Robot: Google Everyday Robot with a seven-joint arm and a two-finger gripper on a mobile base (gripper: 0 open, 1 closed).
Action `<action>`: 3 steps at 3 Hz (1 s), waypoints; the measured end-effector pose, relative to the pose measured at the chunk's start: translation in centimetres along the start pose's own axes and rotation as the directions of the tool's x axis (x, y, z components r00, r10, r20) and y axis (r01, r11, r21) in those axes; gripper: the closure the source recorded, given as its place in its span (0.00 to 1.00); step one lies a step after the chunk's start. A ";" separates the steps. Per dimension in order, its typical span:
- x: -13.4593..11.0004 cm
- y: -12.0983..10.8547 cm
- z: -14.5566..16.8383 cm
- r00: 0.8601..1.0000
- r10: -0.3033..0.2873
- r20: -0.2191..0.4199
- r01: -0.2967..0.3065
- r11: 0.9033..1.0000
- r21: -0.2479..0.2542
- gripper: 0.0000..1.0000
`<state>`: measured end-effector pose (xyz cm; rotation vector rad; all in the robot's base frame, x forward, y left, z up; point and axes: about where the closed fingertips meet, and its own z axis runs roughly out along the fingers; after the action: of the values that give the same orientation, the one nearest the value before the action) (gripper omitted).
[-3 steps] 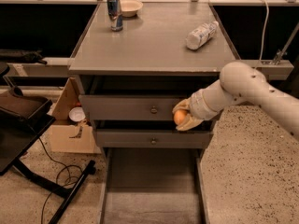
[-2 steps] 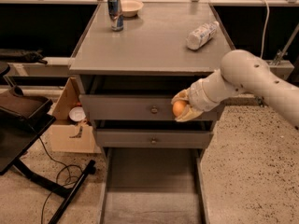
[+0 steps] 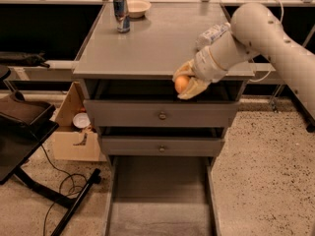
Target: Pick orange from bottom drawer and place on counter
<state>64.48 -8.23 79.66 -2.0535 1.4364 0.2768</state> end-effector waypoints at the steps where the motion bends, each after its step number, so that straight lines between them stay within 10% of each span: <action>1: -1.9 -3.7 -2.6 0.998 -0.007 0.059 0.007 1.000 0.009 1.00; 2: -3.8 -8.8 -5.8 0.992 -0.013 0.129 -0.003 0.993 0.119 1.00; 3: -4.8 -14.4 -7.7 0.974 0.004 0.226 -0.065 0.963 0.261 1.00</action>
Offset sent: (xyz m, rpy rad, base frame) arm 0.1247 -0.0035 0.2284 0.3537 -0.2841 -0.1138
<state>74.35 -5.76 93.25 -1.7223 1.2958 0.3006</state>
